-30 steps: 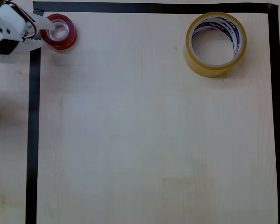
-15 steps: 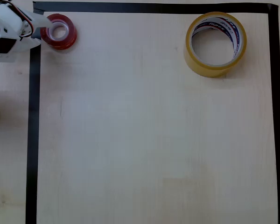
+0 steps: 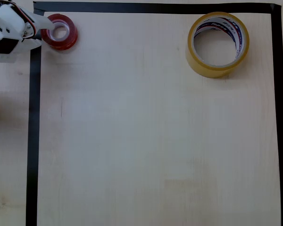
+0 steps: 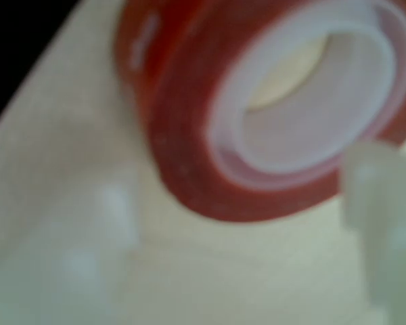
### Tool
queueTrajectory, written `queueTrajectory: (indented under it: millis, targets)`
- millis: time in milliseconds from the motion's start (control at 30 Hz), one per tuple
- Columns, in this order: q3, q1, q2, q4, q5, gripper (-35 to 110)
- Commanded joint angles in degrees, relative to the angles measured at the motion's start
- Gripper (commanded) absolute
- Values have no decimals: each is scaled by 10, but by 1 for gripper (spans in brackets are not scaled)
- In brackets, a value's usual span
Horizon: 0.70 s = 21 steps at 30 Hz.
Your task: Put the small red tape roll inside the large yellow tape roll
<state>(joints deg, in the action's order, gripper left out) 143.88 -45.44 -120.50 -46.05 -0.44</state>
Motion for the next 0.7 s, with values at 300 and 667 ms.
queueTrajectory:
  millis: [300, 667]
  targets:
    - [-108, -8, 137, -41, 44, 16]
    - [-148, -7, 185, -65, 45, 0]
